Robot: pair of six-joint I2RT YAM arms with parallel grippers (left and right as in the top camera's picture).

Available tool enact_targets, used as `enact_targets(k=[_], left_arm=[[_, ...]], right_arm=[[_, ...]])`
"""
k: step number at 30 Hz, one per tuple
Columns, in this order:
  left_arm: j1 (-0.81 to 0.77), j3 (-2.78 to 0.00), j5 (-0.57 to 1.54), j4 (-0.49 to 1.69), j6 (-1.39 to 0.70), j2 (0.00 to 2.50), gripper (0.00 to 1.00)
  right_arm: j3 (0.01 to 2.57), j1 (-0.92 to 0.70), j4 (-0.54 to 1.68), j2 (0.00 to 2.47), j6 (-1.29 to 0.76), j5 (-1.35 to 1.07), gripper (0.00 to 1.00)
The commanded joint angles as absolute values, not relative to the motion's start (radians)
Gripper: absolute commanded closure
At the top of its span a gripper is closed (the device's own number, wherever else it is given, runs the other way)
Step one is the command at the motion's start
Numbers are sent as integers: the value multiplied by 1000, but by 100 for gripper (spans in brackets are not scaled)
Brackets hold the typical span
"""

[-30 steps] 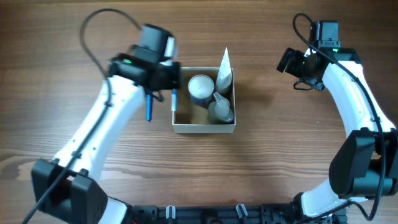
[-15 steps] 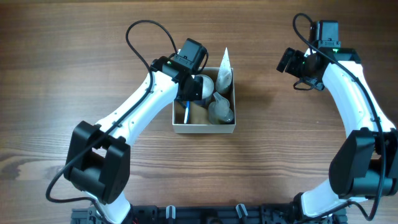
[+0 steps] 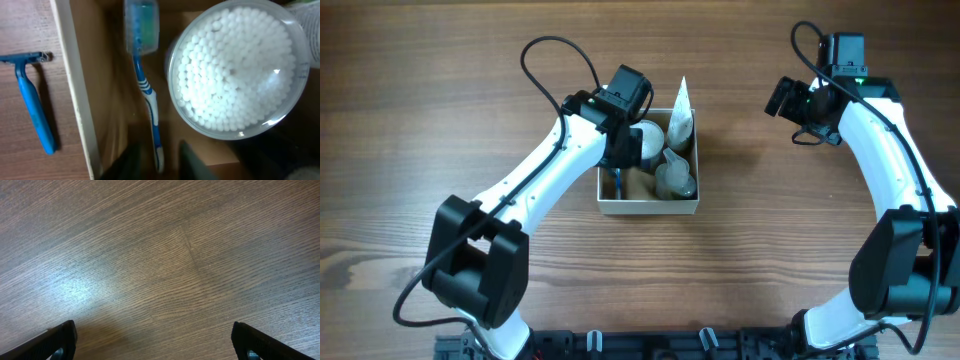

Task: Pack container
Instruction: 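Lower the toothbrush into the box's left side and release, then grasp the blue razor with the left gripper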

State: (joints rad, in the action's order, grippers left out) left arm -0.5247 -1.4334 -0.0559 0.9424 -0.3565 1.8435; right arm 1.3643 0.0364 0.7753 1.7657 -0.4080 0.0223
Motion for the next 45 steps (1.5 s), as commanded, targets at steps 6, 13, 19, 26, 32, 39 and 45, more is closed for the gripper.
enact_targets(k=[6, 13, 19, 26, 32, 39, 45], left_arm=[[-510, -1463, -62, 947, -375, 1726, 54], [-382, -1475, -155, 985, -375, 1597, 30], [-181, -1425, -51, 992, -296, 1671, 26], [-119, -1391, 72, 982, -236, 1884, 35], [-126, -1391, 79, 976, -186, 2012, 40], [-129, -1391, 82, 913, -115, 2056, 43], [-129, -1391, 81, 893, -111, 2067, 59]], right_arm=[[1369, 39, 769, 1779, -419, 10, 0], [1369, 39, 769, 1779, -419, 10, 0], [1369, 39, 769, 1779, -419, 10, 0], [1369, 39, 769, 1779, -419, 10, 0], [1369, 39, 769, 1779, -419, 10, 0], [1369, 39, 769, 1779, -419, 10, 0], [1369, 39, 769, 1779, -419, 10, 0]])
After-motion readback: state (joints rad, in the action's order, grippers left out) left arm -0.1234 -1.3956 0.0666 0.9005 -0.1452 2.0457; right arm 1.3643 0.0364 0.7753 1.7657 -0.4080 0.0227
